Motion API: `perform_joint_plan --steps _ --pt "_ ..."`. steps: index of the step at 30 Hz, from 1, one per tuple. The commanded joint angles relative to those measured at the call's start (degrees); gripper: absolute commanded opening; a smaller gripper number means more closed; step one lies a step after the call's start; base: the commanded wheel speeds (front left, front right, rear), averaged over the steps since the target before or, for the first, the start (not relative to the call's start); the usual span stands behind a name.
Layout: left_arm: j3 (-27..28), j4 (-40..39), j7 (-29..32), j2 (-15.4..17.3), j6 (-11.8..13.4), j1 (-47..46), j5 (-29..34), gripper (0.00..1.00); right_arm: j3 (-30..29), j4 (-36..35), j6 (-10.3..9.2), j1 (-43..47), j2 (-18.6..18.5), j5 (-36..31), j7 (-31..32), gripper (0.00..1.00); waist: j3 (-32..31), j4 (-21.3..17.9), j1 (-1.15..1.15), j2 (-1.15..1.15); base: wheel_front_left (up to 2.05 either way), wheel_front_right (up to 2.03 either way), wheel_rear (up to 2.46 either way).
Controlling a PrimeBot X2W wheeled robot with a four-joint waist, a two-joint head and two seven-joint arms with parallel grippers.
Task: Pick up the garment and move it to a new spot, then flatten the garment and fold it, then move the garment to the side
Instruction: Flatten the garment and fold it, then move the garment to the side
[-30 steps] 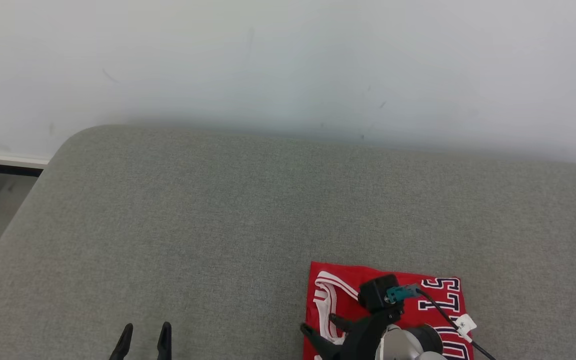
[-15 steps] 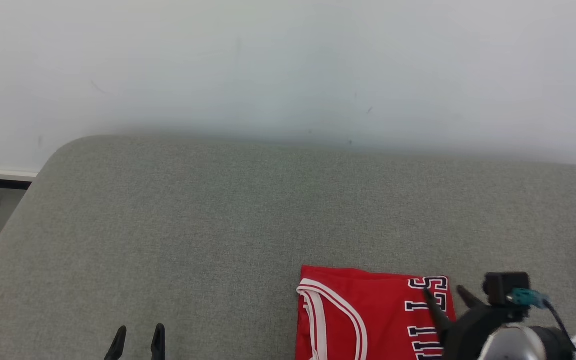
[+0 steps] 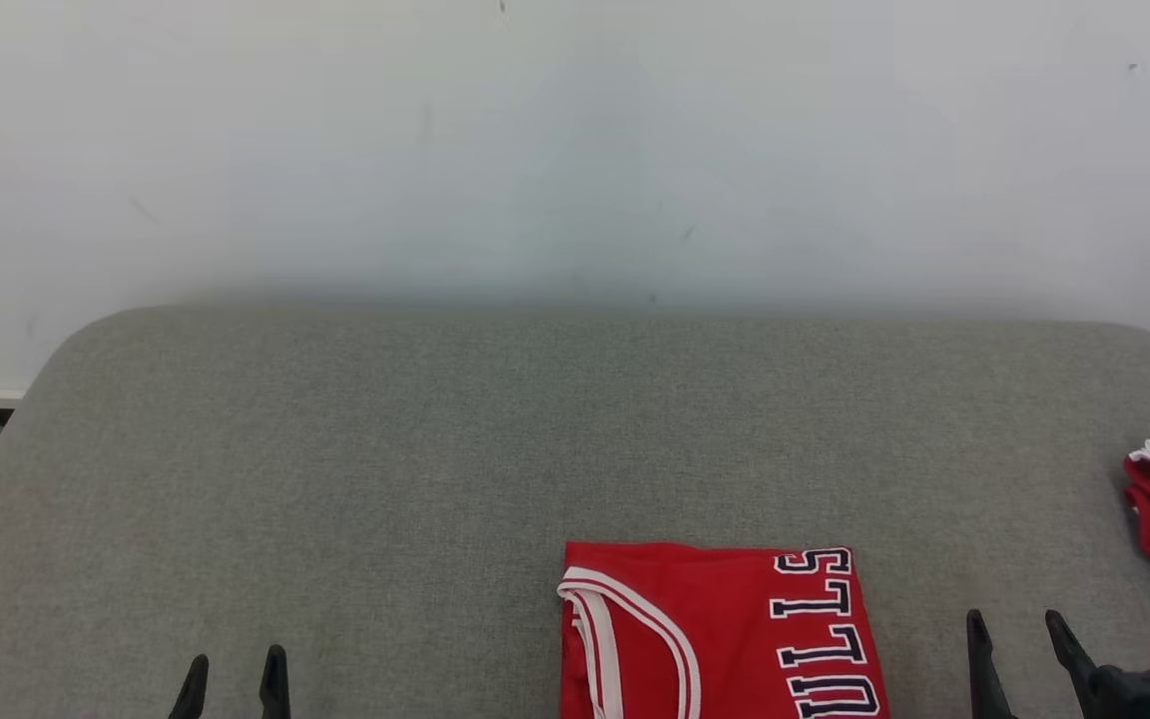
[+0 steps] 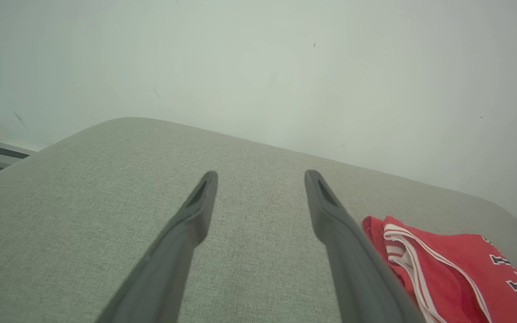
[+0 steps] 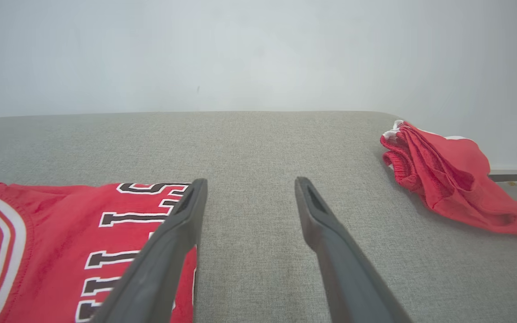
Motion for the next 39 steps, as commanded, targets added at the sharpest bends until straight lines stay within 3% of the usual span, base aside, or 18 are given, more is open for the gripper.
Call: perform_joint_plan --steps 1,7,15,39 --pt "0.61 0.25 -0.18 -0.43 0.07 0.86 0.92 1.00 0.11 0.67 -0.13 0.84 0.00 -0.57 -1.97 1.00 -0.62 -0.95 0.00 0.00 0.00 0.00 0.00" --pt "3.68 1.49 -0.18 -1.82 0.07 0.98 3.04 1.00 3.01 4.13 -0.13 0.72 0.01 -1.47 -7.50 1.00 -1.66 -2.91 0.00 0.00 0.00 0.00 0.00" --pt "5.69 4.24 -0.18 -2.34 0.07 2.07 4.46 1.00 6.98 3.39 -0.13 -0.60 -0.39 -2.75 -10.93 1.00 -2.52 -4.59 0.00 0.00 0.00 0.00 0.00" --pt "4.91 4.23 -0.18 -1.57 0.07 3.18 5.93 1.00 7.57 -0.37 -0.13 0.38 -0.18 -2.07 -8.41 1.00 -2.50 -4.54 0.00 0.00 0.00 0.00 0.00"
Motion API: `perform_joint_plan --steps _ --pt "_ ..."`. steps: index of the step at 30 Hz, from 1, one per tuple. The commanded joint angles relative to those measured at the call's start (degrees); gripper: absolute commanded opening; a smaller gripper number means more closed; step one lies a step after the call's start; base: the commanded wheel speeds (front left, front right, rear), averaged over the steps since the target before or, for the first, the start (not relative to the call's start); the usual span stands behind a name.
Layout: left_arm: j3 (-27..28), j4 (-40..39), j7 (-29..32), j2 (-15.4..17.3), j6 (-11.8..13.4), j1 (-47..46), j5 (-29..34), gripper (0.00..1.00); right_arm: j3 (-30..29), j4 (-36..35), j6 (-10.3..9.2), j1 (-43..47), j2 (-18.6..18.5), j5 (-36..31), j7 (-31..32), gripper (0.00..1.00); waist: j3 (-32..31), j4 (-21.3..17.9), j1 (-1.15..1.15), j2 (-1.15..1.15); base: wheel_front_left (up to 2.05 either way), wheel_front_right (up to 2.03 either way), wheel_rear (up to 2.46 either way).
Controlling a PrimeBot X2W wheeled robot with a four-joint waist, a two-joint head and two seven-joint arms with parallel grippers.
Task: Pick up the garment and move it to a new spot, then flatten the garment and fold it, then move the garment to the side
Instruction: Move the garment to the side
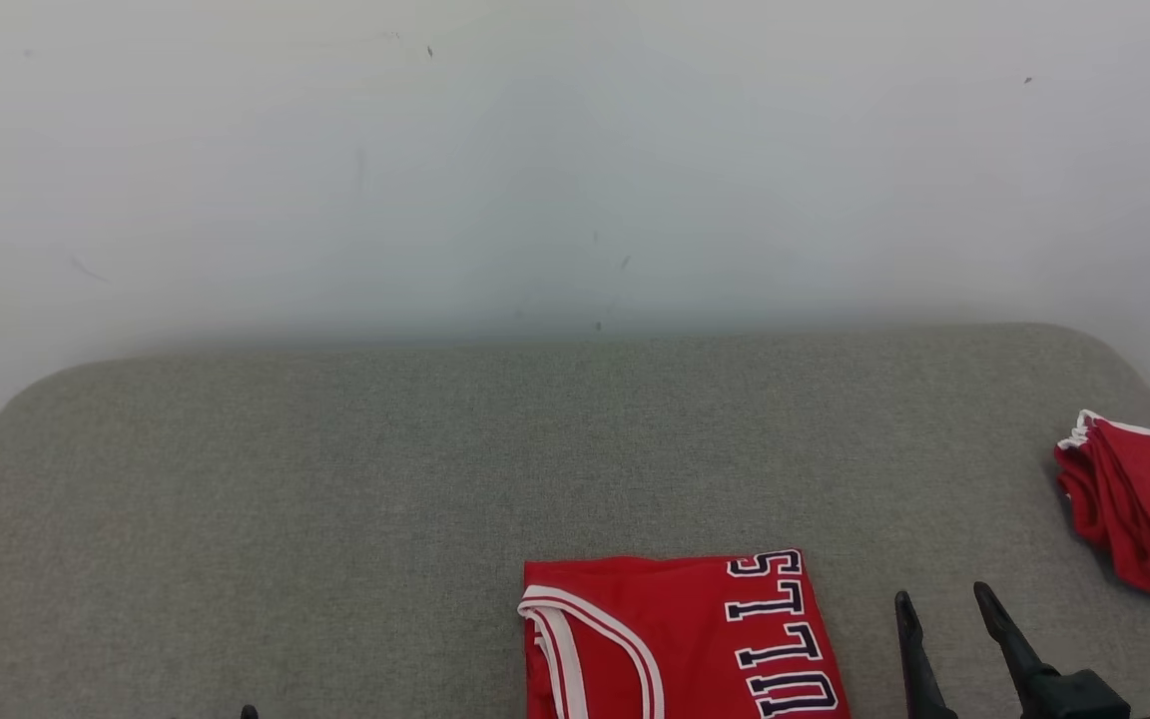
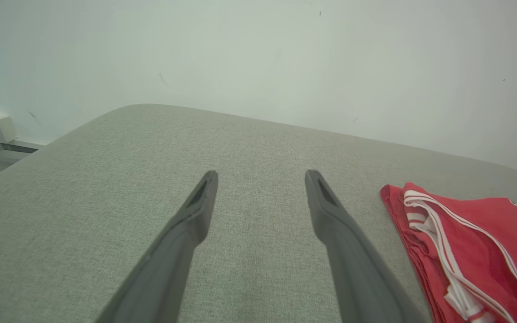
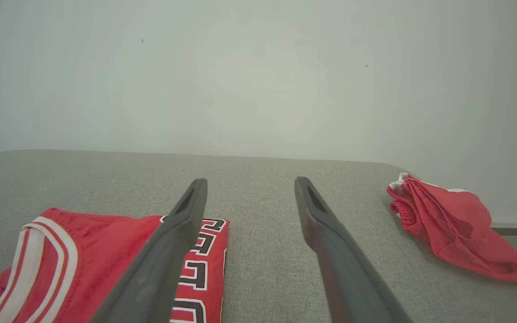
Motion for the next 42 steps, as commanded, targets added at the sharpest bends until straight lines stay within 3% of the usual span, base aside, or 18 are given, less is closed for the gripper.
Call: perform_joint_plan --steps 1,5,6,9,15,32,33,34,35,36,42 --pt "-0.19 -0.22 -0.18 0.10 0.07 0.38 0.32 1.00 0.04 -0.12 -0.13 0.60 -0.03 -0.31 0.57 1.00 -0.02 0.22 0.00 0.00 0.00 0.00 0.00" --pt "-0.47 -0.42 -0.18 0.12 0.07 0.39 0.35 1.00 1.59 -1.13 -0.13 -0.02 -0.25 -0.91 9.83 1.00 0.08 0.77 0.00 0.00 0.00 0.00 0.00" --pt "-0.23 -0.63 -0.18 0.32 0.07 0.63 0.27 1.00 2.75 -2.45 -0.13 -0.97 -0.20 0.88 19.79 1.00 0.28 0.88 0.00 0.00 0.00 0.00 0.00" --pt "-0.23 -1.11 -0.18 0.38 0.07 0.59 0.39 1.00 4.69 -5.08 -0.12 -2.23 -1.47 2.19 36.52 1.00 0.90 1.24 0.00 0.00 0.00 0.00 0.00" --pt "-1.65 -1.44 -0.18 0.13 0.07 -0.77 1.08 1.00 1.18 -4.83 -0.13 -5.98 -0.62 3.05 50.14 1.00 2.85 3.13 0.00 0.00 0.00 0.00 0.00" --pt "-4.84 -0.95 -0.18 1.21 0.08 -3.17 1.05 1.00 -4.35 17.13 -0.07 -16.01 0.15 1.64 49.82 1.00 7.92 8.56 0.00 0.00 0.00 0.00 0.00" --pt "-5.02 -0.90 -0.18 1.22 0.08 -3.33 1.09 1.00 -4.58 18.51 -0.07 -16.29 0.16 1.36 49.61 0.70 7.98 8.63 0.00 0.00 0.00 0.00 0.00" --pt "-5.26 -0.85 -0.18 1.27 0.08 -3.52 1.16 1.00 -4.48 19.68 -0.07 -16.71 0.18 1.59 49.38 0.31 8.02 8.67 0.00 0.00 0.00 0.00 0.00" --pt "-5.41 -0.83 -0.18 1.32 0.07 -3.65 1.25 1.00 -4.27 20.70 -0.07 -17.09 0.19 2.20 49.05 0.07 8.03 8.67 0.00 0.00 0.00 0.00 0.00" --pt "-5.59 -0.84 -0.18 1.35 0.07 -3.63 1.32 1.00 -3.76 21.56 -0.07 -17.36 0.22 2.41 48.60 0.00 8.01 8.62 0.00 0.00 0.00 0.00 0.00" --pt "-6.17 -2.60 -0.18 1.02 0.08 -4.43 2.08 1.00 -3.98 23.08 -0.17 -21.96 -0.04 0.12 45.30 0.00 8.17 6.26 0.00 0.00 0.00 0.00 0.00"
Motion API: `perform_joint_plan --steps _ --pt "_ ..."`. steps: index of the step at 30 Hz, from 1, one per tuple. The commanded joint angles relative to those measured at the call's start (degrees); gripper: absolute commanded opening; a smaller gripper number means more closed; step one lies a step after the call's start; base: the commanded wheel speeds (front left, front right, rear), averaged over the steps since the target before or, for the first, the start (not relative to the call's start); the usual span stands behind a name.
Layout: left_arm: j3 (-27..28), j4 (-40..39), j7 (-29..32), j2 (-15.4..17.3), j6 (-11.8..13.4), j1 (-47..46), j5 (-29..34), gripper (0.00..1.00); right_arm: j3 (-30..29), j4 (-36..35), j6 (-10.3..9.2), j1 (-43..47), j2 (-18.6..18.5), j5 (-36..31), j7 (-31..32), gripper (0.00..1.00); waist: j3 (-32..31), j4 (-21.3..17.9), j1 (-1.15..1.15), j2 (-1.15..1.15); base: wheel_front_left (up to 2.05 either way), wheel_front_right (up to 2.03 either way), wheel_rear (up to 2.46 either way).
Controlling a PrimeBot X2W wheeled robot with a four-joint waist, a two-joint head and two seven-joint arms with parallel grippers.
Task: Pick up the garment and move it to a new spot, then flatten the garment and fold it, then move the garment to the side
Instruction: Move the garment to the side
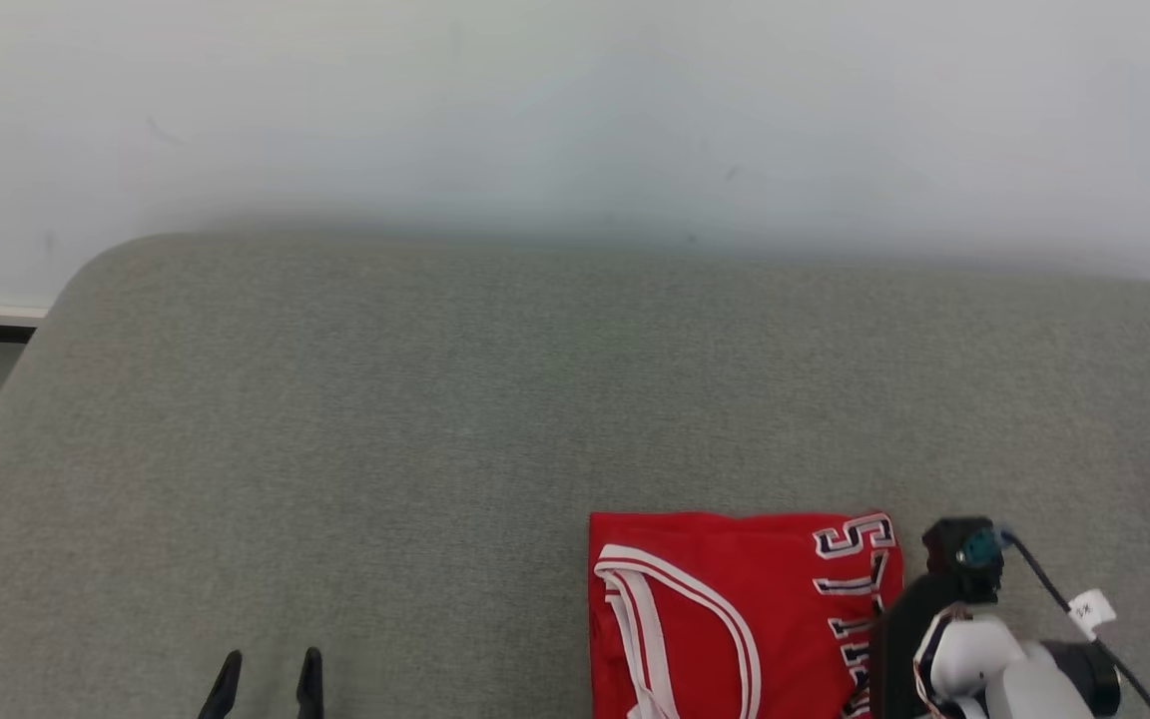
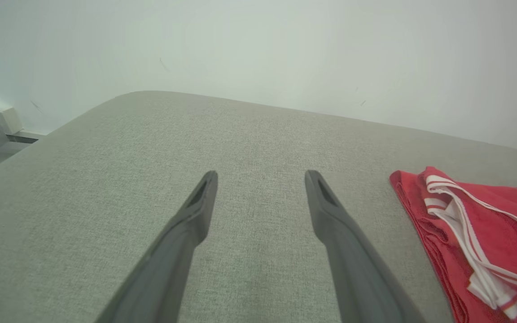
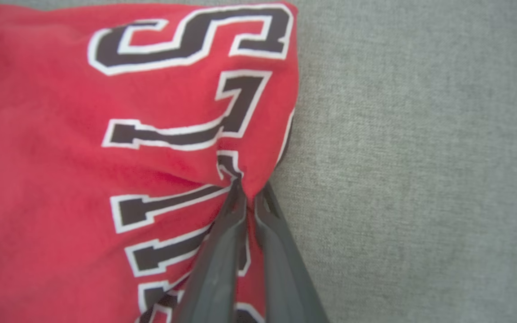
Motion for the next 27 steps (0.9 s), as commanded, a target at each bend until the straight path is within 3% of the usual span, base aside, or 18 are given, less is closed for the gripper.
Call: perform_joint_plan --steps 1,7,14,22,27 --pt "-0.31 -0.63 -0.20 -0.30 0.08 -1.13 0.85 1.00 -0.55 0.41 -0.21 -1.67 -0.53 -0.79 -0.49 0.00 0.36 -1.63 0.00 0.00 0.00 0.00 0.00" --pt "-1.13 -2.74 -0.20 -1.29 0.08 -3.10 1.10 1.00 -0.45 0.05 -0.20 -9.52 -3.10 -3.71 -0.32 0.00 3.22 -7.67 0.00 0.00 0.00 0.00 0.00" --pt "-2.27 -3.33 -0.20 -1.52 0.08 -5.97 1.35 1.00 -2.26 -0.59 -0.20 -18.93 -8.95 -5.97 0.55 0.00 7.97 -14.34 0.00 0.00 0.00 0.00 0.00" --pt "-3.58 -2.97 -0.20 0.59 0.09 -8.78 1.92 1.00 -4.59 -0.94 -0.20 -25.19 -14.80 -7.36 0.22 0.00 12.69 -17.62 0.00 0.00 0.00 0.00 0.00" --pt "-4.38 -3.43 -0.20 3.14 0.09 -10.56 2.01 1.00 -10.13 -1.08 -0.20 -27.54 -17.73 -8.39 -1.06 0.00 16.64 -17.44 0.00 0.00 0.00 0.00 0.00"
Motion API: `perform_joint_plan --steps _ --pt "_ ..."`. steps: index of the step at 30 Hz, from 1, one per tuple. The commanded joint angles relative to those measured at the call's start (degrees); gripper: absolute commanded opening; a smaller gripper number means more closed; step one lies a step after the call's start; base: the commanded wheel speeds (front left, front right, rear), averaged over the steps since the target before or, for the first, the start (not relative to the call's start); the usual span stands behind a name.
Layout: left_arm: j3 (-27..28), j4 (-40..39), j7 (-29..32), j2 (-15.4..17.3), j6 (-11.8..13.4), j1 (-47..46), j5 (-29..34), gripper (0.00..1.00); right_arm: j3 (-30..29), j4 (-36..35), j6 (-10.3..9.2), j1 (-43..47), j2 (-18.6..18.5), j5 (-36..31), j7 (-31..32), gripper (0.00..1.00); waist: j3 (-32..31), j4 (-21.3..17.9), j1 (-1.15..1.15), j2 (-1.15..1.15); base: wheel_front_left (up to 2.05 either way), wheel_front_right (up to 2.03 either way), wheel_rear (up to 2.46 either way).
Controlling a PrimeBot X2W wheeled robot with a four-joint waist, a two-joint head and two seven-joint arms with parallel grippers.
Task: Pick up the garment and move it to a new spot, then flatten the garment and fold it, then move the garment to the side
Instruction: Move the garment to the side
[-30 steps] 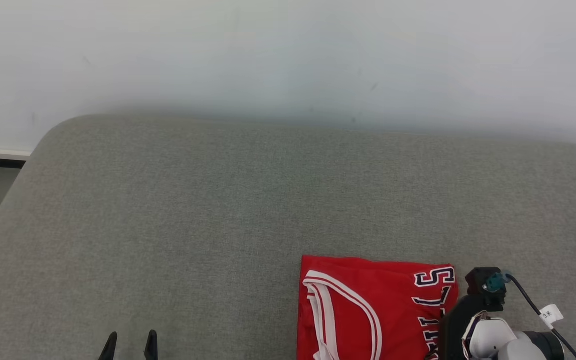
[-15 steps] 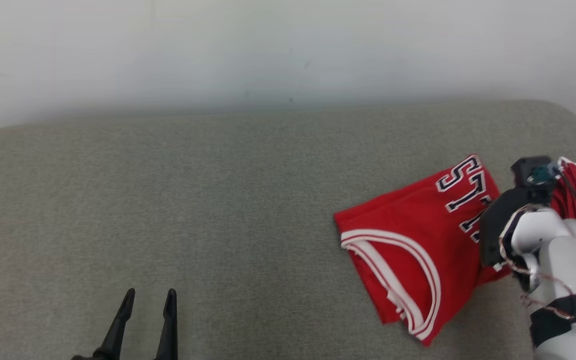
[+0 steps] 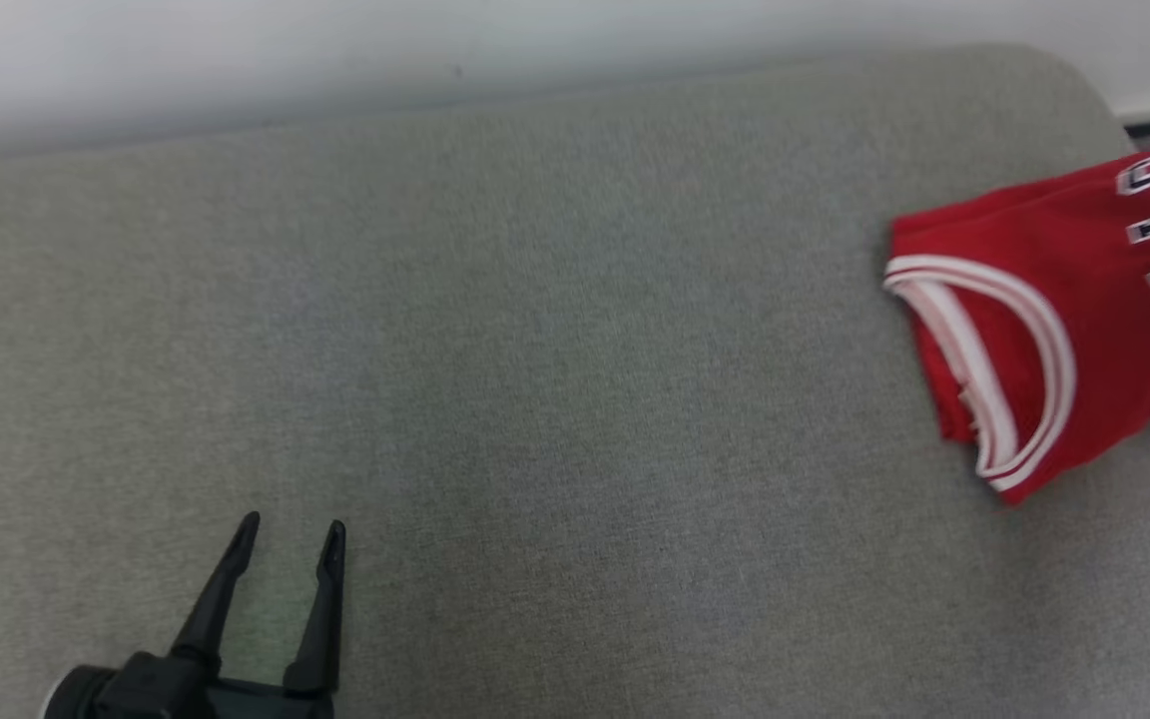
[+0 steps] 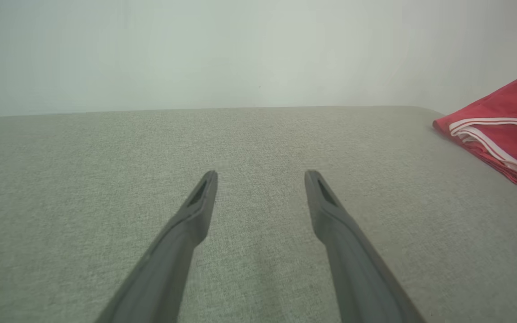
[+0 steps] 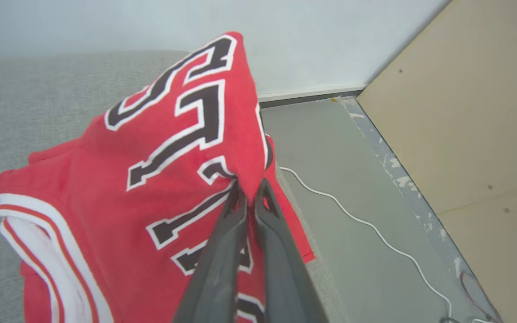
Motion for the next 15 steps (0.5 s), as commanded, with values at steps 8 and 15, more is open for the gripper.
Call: perform_joint_plan --steps 8,15 --pt "-0.89 -0.73 -0.18 4.22 0.10 -2.15 0.27 1.00 -8.51 0.81 -0.15 -3.18 -3.53 -4.22 -6.07 0.00 9.25 -0.35 -0.01 -0.01 0.00 0.00 0.00" --pt "-2.22 -1.35 -0.15 6.55 0.10 -2.95 -0.23 1.00 -16.34 2.26 -0.16 -3.61 -3.55 -12.65 -10.92 0.00 11.88 1.23 -0.01 -0.01 0.00 0.00 0.00"
